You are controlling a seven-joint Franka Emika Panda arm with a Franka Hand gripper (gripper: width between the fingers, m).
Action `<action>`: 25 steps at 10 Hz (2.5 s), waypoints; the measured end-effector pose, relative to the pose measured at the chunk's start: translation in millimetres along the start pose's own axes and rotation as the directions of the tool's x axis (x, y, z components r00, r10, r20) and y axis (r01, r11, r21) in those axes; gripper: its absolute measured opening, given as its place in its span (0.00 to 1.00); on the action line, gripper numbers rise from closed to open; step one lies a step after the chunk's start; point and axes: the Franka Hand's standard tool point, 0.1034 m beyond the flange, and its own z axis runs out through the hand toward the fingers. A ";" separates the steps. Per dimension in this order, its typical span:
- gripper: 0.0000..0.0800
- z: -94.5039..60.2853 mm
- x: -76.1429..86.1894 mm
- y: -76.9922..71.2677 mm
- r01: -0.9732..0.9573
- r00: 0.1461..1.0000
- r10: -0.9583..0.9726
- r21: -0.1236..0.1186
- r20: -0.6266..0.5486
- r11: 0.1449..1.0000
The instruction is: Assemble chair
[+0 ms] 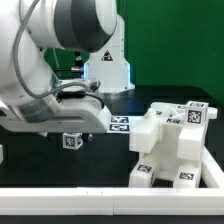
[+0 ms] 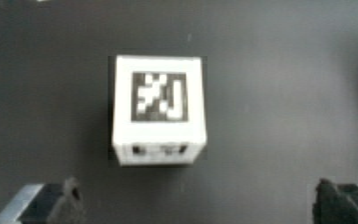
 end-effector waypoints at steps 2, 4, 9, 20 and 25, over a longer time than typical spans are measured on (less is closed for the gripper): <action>0.81 7.5 1.8 6.0 -0.038 0.990 0.036 0.011 0.137 0.999; 0.81 7.5 3.2 5.8 -0.037 0.990 0.036 0.010 0.133 0.999; 0.81 39.8 -16.5 15.8 -0.161 0.931 0.152 0.002 0.332 0.987; 0.35 -68.3 -67.3 -91.2 0.017 0.991 -0.018 -0.014 -0.132 1.000; 0.35 -80.7 -58.7 -113.7 0.050 0.853 -0.068 -0.048 -0.518 0.998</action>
Offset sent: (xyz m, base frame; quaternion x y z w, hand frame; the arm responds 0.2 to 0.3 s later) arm 0.0000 0.0000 0.0000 0.0000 0.0000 0.0000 1.0000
